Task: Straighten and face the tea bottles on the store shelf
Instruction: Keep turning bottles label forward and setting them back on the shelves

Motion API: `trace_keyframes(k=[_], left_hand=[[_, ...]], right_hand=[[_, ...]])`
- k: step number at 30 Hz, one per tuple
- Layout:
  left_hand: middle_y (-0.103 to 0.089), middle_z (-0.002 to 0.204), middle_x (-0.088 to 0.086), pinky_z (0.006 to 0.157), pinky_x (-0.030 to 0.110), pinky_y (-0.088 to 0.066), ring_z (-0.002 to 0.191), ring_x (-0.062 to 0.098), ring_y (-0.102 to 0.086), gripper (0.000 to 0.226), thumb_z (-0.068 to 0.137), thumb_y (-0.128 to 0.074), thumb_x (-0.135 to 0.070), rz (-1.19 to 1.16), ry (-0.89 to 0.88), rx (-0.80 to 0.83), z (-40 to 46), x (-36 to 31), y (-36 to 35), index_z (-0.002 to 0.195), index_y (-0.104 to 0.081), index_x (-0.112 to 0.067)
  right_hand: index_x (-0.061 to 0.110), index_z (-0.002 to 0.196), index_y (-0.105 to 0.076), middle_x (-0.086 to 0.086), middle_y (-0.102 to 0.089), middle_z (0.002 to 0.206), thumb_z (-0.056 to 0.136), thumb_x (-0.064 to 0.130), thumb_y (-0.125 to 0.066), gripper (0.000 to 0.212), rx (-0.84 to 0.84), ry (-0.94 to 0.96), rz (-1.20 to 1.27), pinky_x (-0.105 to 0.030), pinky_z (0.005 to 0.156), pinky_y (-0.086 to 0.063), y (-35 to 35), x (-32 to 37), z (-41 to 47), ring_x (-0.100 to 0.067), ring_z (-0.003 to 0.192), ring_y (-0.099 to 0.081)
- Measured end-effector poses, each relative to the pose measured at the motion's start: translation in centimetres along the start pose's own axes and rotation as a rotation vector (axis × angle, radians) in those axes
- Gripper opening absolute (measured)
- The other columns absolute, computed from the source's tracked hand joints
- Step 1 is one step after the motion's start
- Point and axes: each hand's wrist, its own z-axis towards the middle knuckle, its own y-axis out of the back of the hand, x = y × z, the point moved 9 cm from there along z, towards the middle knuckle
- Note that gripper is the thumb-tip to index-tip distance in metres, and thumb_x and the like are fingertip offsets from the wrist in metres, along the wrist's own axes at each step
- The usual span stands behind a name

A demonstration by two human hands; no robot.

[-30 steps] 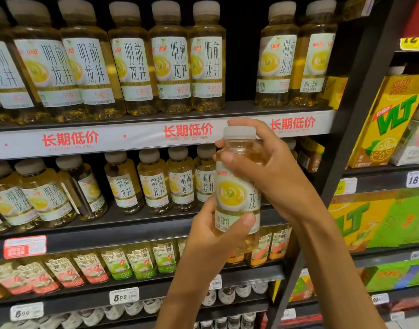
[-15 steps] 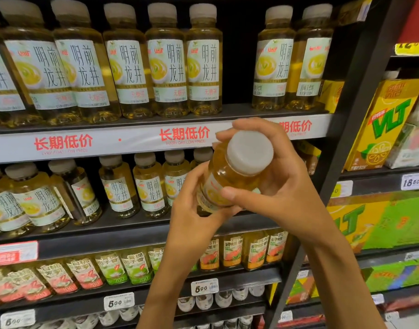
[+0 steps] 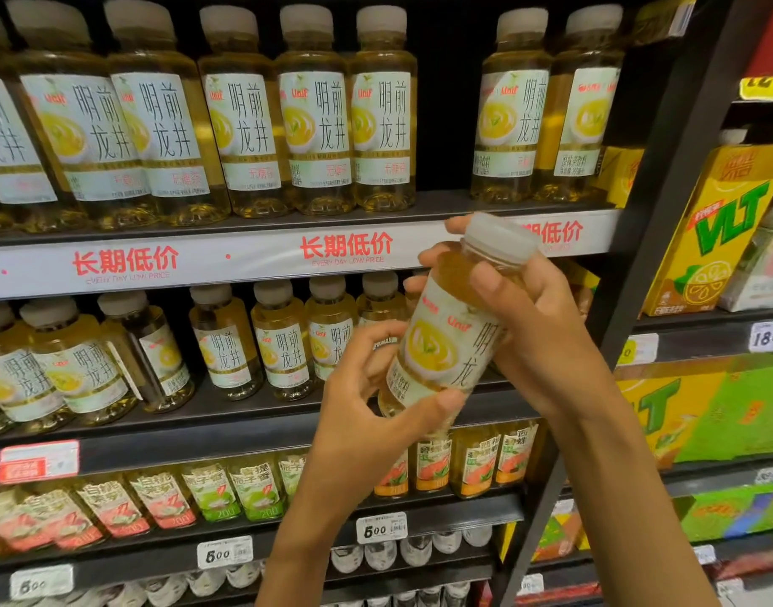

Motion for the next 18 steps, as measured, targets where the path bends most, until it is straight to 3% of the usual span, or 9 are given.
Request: trace_keyframes(k=[4,7,11,13,15,18], left_hand=[[-0.066,0.114,-0.016,0.084,0.014,-0.049,0.109,0.004,-0.062,0.041,0.079,-0.062,-0.044,-0.039,0.020,-0.085,-0.3,0.4,-0.4,0.118,-0.055,-0.036],[-0.066,0.115,-0.015,0.083,0.014,-0.050,0.109,0.005,-0.062,0.042,0.086,-0.047,-0.053,-0.069,0.053,-0.078,-0.7,0.8,-1.0,0.122,-0.054,-0.033],[-0.072,0.108,0.008,0.083,0.036,-0.056,0.097,0.024,-0.070,0.067,0.083,-0.047,-0.067,-0.397,0.280,-0.023,-1.4,3.1,-1.7,0.129,-0.054,-0.019],[-0.072,0.105,0.012,0.080,0.036,-0.056,0.093,0.026,-0.071,0.071,0.081,-0.046,-0.066,-0.424,0.327,0.023,-1.6,3.6,-2.4,0.131,-0.053,-0.016],[-0.072,0.109,0.002,0.088,0.033,-0.053,0.103,0.018,-0.068,0.071,0.081,-0.045,-0.070,-0.350,0.329,-0.024,-1.6,3.7,-2.3,0.129,-0.055,-0.020],[-0.069,0.111,-0.016,0.085,0.013,-0.050,0.106,0.000,-0.063,0.053,0.091,-0.036,-0.061,-0.156,0.143,-0.100,-1.0,2.1,-1.4,0.126,-0.055,-0.026]], right_hand=[[0.024,0.112,-0.061,-0.007,-0.069,0.110,0.079,0.031,-0.069,0.035,-0.173,-0.039,-0.007,-0.038,0.090,-0.055,1.3,-0.8,0.4,-0.026,0.107,-0.066],[0.026,0.116,-0.060,-0.004,-0.069,0.113,0.082,0.047,-0.062,0.040,-0.158,-0.050,-0.045,-0.036,0.095,-0.052,1.1,-0.7,0.6,-0.021,0.110,-0.064],[0.023,0.117,-0.060,-0.005,-0.072,0.108,0.091,0.047,-0.047,0.038,-0.080,-0.083,0.055,-0.036,0.091,-0.054,0.3,-1.0,0.7,-0.022,0.105,-0.067],[0.019,0.115,-0.060,-0.006,-0.073,0.099,0.092,0.039,-0.045,0.035,-0.073,-0.104,0.105,-0.038,0.084,-0.057,0.1,-1.1,0.8,-0.023,0.095,-0.070],[0.019,0.112,-0.062,-0.006,-0.074,0.094,0.092,0.037,-0.046,0.031,-0.122,-0.095,0.055,-0.034,0.076,-0.058,0.6,-1.0,0.8,-0.021,0.088,-0.071],[0.017,0.113,-0.062,-0.009,-0.072,0.100,0.091,0.042,-0.054,0.034,-0.208,-0.044,-0.082,-0.031,0.074,-0.058,1.2,-0.4,0.6,-0.021,0.091,-0.070]])
